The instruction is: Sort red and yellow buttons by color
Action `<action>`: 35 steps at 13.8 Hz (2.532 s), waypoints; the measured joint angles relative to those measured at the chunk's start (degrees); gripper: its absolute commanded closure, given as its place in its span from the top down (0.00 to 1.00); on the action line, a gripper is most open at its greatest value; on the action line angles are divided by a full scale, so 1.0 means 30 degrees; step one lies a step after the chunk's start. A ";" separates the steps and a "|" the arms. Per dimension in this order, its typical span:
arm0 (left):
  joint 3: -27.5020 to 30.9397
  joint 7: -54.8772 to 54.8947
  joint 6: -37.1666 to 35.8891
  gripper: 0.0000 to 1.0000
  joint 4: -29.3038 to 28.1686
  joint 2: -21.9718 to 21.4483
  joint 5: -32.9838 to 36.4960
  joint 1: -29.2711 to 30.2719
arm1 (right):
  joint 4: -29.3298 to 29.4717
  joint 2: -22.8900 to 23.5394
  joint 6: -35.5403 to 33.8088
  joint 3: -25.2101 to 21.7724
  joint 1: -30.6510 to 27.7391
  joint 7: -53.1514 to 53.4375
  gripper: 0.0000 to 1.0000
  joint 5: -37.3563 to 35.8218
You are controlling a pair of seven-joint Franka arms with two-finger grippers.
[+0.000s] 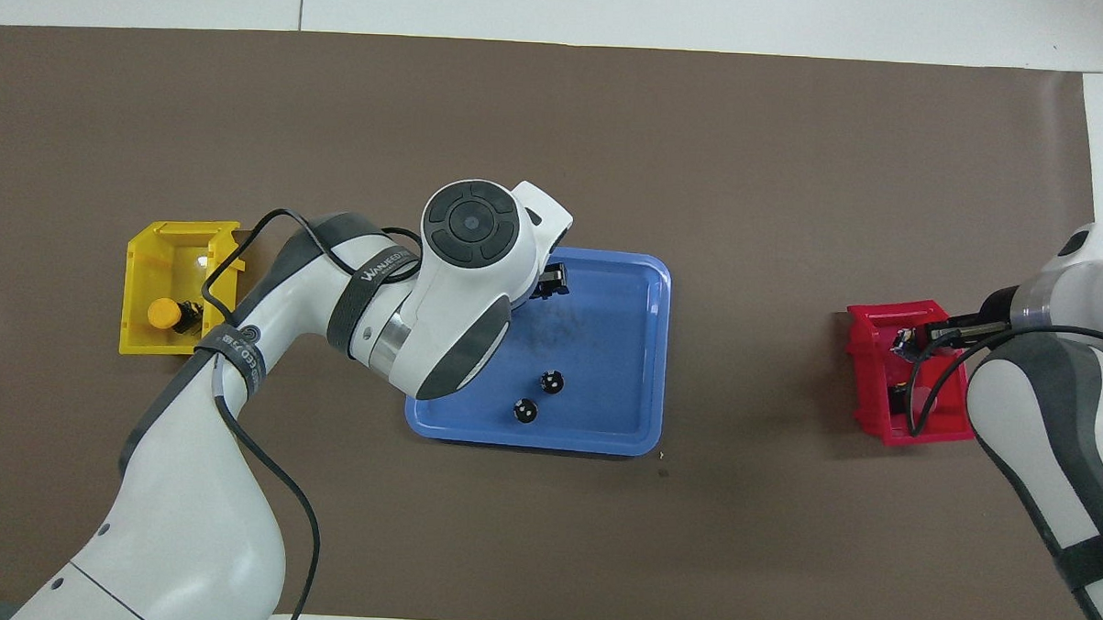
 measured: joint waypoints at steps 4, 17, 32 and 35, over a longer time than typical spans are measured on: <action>0.0018 -0.0398 -0.0004 0.02 0.0011 0.0001 -0.0006 0.0000 | -0.0923 0.0025 0.1308 0.0000 0.0000 -0.0237 0.19 0.0000; 0.1514 1.1683 -0.8225 0.01 0.2540 -0.4149 0.0424 0.7863 | -0.2486 0.0286 0.3529 0.0048 0.0049 -0.0843 0.82 -0.0003; 0.1507 1.8434 -0.1403 0.01 -0.3412 -0.4143 0.1128 1.1195 | 1.0205 0.0253 -1.1023 -0.0282 -0.0239 0.3702 1.00 -0.0006; 0.1500 1.8862 -0.0211 0.02 -0.4249 -0.4128 0.1170 1.1424 | 1.2139 0.0231 -1.2704 -0.0497 -0.0716 0.3702 1.00 0.0013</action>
